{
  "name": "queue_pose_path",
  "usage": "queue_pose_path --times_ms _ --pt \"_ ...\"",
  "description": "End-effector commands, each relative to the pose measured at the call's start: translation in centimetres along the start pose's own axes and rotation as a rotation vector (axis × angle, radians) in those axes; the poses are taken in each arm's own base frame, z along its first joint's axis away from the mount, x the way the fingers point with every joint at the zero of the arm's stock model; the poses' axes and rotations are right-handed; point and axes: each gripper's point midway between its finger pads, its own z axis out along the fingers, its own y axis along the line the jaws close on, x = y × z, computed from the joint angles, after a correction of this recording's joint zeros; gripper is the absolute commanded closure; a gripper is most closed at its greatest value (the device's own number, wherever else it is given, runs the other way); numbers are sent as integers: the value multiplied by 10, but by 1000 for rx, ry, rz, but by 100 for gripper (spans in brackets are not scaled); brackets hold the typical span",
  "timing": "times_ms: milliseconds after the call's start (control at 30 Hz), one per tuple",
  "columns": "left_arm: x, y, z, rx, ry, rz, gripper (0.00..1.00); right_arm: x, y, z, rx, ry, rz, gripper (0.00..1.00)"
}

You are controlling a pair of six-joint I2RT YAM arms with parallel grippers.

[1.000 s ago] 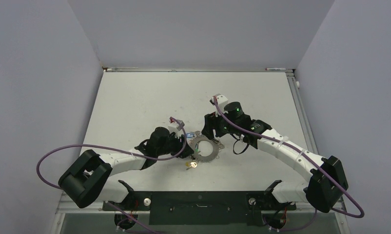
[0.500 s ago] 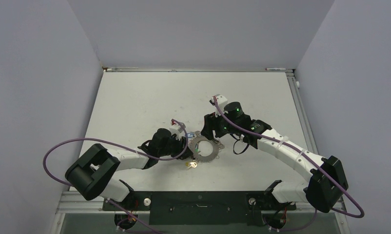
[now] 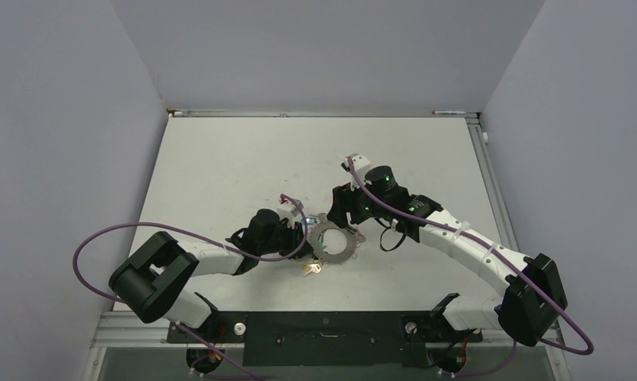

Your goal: Put the keys on the keyring

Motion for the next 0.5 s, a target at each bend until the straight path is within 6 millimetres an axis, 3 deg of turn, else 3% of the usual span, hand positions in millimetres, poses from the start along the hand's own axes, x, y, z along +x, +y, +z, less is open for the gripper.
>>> queue_pose_path --times_ms 0,233,467 --pt "-12 -5 2 31 -37 29 82 -8 4 -4 -19 -36 7 41" --pt "-11 -4 2 27 -34 39 100 -7 4 -4 -24 -36 9 41" --pt "-19 -12 -3 55 -71 48 100 -10 5 -6 -25 -49 3 41"
